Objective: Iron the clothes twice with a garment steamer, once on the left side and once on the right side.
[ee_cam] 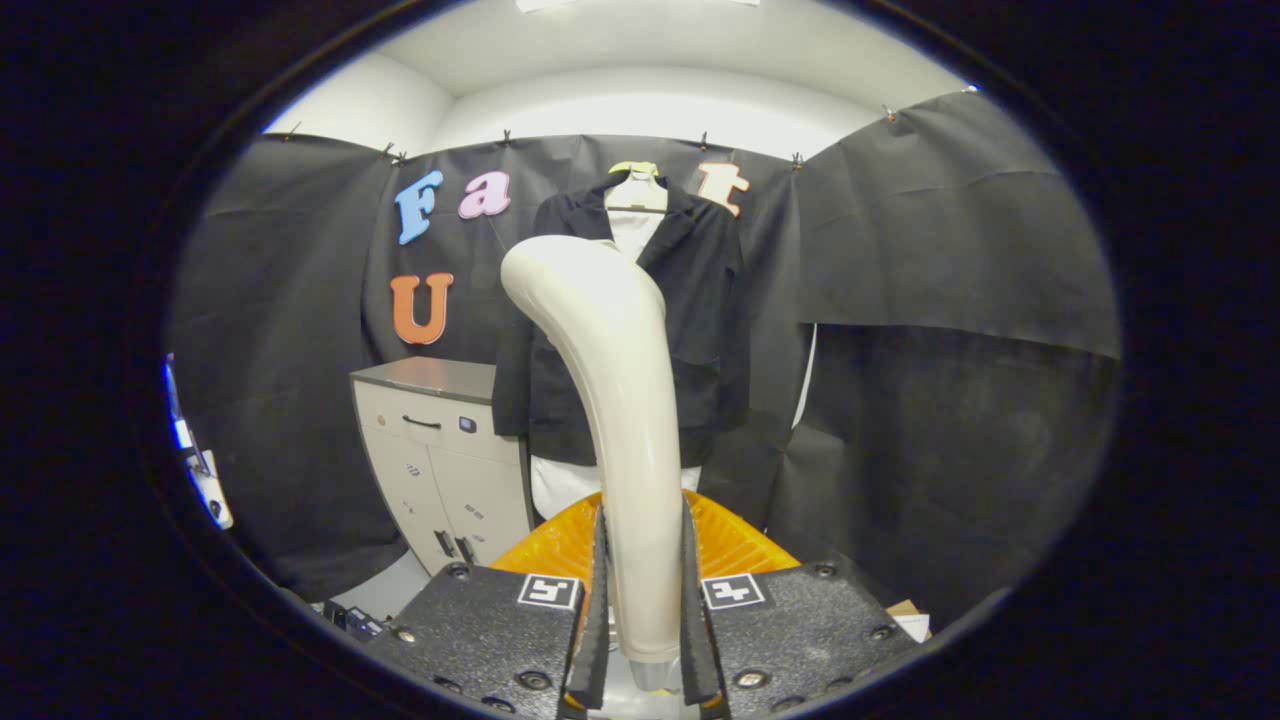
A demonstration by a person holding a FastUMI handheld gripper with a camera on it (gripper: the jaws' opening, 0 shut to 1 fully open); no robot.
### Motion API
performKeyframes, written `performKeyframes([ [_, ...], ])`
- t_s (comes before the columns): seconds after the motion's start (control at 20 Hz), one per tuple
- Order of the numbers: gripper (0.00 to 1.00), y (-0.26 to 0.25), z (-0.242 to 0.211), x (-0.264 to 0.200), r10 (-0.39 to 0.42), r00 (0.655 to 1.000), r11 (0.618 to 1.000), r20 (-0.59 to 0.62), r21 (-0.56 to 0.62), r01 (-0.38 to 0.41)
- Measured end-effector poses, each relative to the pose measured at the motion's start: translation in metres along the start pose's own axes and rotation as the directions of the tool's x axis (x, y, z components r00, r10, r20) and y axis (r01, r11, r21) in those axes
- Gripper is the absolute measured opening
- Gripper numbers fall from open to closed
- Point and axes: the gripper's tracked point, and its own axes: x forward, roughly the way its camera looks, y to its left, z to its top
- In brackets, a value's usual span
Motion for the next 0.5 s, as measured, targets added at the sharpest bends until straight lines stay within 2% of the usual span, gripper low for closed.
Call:
performKeyframes([
  [0.25,0.31,-0.002,-0.004,-0.012,0.004,1.000,1.000,-0.007,0.009,-0.004],
  [0.5,0.31,-0.011,-0.001,-0.013,-0.043,0.999,0.999,-0.006,0.022,0.044],
])
